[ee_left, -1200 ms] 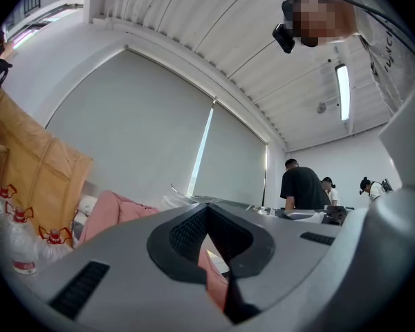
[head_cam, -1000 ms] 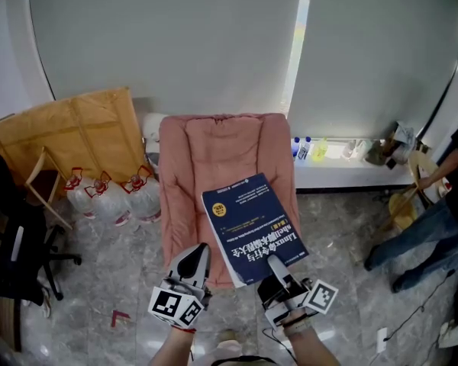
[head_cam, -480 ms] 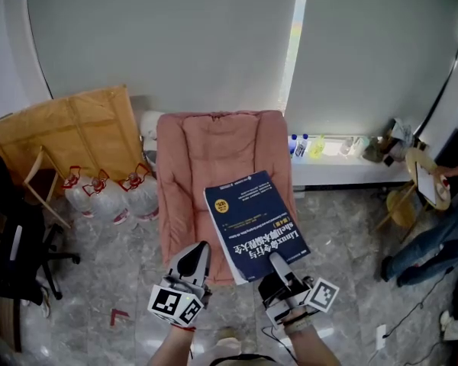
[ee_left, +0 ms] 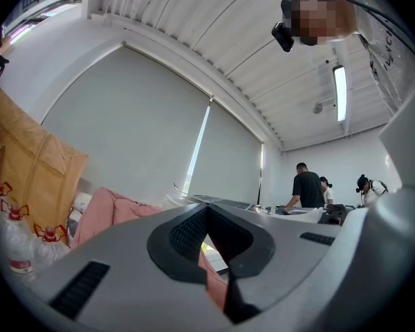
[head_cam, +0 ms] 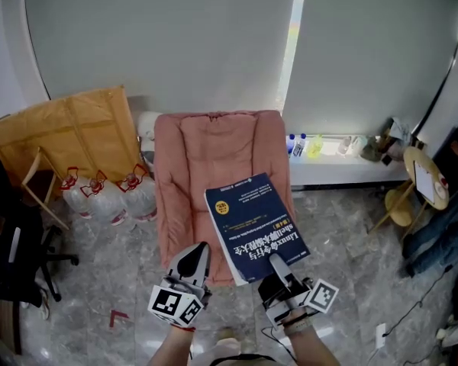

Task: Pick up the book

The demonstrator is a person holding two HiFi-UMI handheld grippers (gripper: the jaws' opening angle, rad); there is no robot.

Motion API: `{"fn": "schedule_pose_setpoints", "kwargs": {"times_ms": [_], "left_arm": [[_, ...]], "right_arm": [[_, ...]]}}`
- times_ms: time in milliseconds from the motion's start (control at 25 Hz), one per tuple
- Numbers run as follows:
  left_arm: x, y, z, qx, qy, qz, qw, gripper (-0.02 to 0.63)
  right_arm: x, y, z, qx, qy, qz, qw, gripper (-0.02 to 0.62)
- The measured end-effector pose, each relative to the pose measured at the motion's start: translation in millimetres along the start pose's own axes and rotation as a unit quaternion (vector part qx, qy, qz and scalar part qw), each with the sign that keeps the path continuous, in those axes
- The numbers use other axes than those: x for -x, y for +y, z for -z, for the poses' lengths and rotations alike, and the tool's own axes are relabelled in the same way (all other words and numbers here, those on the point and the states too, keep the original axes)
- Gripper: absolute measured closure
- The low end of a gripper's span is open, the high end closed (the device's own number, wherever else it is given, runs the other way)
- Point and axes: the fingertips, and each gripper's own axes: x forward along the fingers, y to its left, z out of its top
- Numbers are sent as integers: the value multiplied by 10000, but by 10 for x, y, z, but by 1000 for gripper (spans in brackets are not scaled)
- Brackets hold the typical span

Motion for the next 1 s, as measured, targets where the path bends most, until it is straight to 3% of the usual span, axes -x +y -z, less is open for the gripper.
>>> {"fn": "schedule_pose_setpoints", "kwargs": {"times_ms": [1000], "left_arm": [[-109,93,141,125,-39,23,9999,597]], "right_arm": [[-31,-215,-84,-90,-76,75,9999,414]]}}
